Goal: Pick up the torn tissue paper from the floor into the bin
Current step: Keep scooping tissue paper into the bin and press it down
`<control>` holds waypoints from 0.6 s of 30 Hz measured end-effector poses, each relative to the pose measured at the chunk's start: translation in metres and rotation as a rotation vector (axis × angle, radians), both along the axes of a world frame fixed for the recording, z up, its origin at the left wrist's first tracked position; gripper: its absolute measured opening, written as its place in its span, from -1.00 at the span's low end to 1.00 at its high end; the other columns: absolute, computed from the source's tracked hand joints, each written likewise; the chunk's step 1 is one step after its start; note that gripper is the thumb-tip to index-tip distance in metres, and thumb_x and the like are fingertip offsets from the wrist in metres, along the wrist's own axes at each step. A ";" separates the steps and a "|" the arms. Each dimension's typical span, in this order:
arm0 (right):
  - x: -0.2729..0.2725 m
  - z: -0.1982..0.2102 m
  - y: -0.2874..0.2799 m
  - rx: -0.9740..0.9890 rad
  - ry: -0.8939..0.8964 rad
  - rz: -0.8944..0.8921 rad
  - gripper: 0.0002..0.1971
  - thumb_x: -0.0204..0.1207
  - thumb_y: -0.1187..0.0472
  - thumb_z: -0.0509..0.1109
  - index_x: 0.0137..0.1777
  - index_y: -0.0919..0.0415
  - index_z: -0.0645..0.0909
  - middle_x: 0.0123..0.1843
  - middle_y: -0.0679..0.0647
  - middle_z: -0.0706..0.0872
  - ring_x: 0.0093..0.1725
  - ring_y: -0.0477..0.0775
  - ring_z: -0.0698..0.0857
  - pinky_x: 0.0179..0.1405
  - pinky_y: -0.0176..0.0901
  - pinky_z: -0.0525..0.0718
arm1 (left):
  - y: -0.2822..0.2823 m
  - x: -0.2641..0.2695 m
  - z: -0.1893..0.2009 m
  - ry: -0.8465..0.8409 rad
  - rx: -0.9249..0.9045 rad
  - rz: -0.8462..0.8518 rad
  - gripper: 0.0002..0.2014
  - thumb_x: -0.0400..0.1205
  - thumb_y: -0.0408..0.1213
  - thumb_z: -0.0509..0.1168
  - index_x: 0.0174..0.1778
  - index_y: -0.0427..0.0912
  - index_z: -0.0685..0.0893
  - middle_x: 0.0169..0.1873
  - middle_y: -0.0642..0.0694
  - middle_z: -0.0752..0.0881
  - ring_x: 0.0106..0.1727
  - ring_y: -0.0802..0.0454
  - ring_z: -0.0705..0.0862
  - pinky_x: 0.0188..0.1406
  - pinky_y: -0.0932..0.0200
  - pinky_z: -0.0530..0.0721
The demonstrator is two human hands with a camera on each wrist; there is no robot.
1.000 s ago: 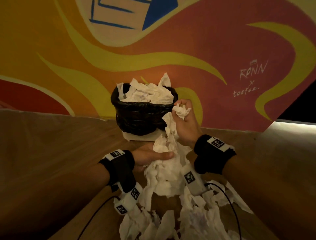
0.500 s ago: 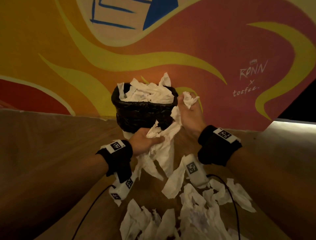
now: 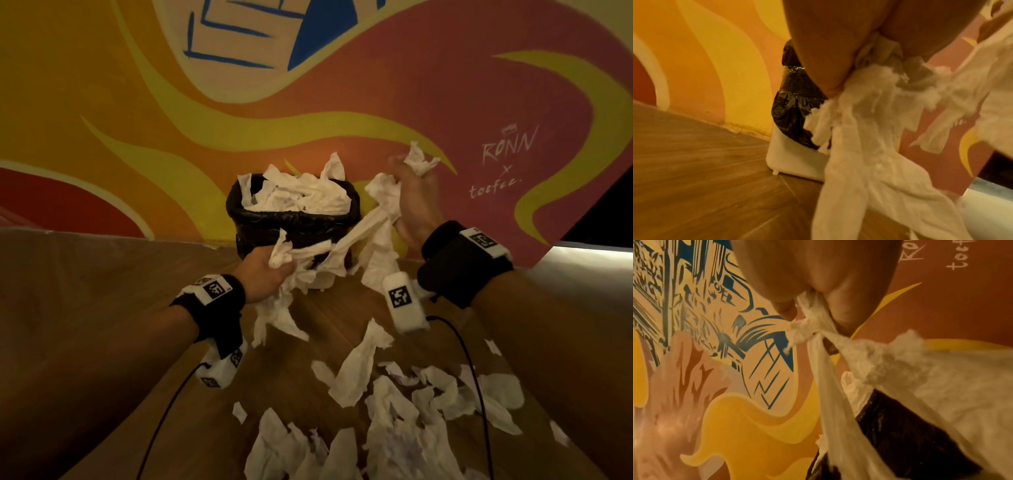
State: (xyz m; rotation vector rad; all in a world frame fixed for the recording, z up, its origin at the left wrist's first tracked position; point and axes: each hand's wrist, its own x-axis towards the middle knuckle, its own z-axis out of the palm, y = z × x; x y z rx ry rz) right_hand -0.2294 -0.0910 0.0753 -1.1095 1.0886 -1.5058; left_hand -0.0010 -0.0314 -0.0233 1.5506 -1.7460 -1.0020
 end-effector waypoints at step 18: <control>0.082 0.016 -0.045 -0.357 0.665 -0.017 -0.66 0.68 0.27 0.14 0.39 0.37 0.24 -0.08 0.05 0.56 -0.05 -0.02 0.66 0.28 -0.14 0.56 | -0.078 -0.013 0.100 0.541 -0.377 0.447 -0.44 0.73 -0.12 0.16 0.60 -0.20 0.15 0.46 0.00 0.46 0.48 0.03 0.47 0.43 0.10 0.50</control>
